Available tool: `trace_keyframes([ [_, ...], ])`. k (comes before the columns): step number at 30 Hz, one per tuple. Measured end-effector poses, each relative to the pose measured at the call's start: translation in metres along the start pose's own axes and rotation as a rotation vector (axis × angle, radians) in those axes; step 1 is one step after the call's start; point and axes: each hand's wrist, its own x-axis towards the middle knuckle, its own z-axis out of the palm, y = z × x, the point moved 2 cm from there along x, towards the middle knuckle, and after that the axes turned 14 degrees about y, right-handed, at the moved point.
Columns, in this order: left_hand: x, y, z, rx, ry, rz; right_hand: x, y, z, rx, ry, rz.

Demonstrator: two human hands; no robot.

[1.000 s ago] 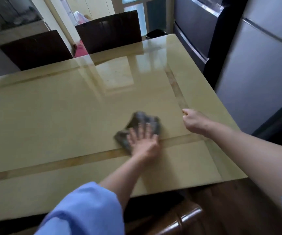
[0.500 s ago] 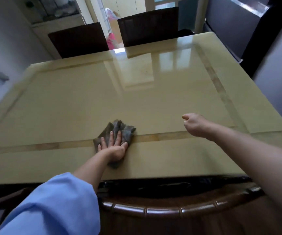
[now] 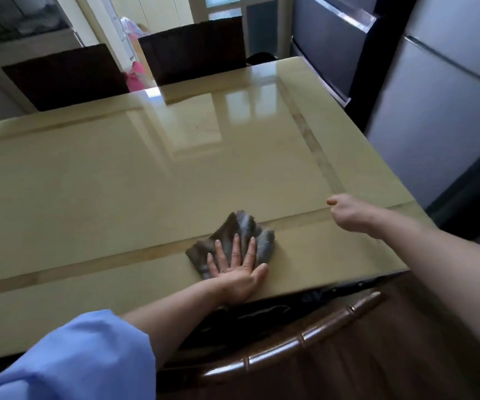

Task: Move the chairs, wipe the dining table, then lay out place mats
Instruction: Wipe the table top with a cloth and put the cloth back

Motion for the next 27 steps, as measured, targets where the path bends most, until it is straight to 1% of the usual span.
trace_keyframes([
  [5,0.022,0.125,0.032,0.067,-0.053,0.324,0.008,0.063,-0.033,-0.008,0.053,0.062],
  [10,0.044,0.217,0.047,0.158,-0.046,0.569,0.018,0.113,-0.053,0.012,0.145,0.102],
  [12,0.045,0.236,0.053,0.23,-0.06,0.687,0.02,0.126,-0.057,0.002,0.163,0.112],
  [14,0.041,0.24,0.057,0.307,-0.067,0.819,0.022,0.135,-0.057,-0.012,0.16,0.122],
  [18,0.037,0.21,0.053,0.356,-0.071,0.99,0.023,0.132,-0.049,-0.021,0.133,0.115],
  [19,0.038,0.198,0.05,0.367,-0.072,0.992,0.023,0.128,-0.046,-0.02,0.121,0.103],
  [21,0.039,0.171,0.039,0.382,-0.064,0.924,0.021,0.113,-0.038,-0.015,0.089,0.071],
  [27,0.037,0.048,-0.004,0.39,-0.032,0.54,0.019,0.042,-0.011,-0.029,-0.01,-0.093],
])
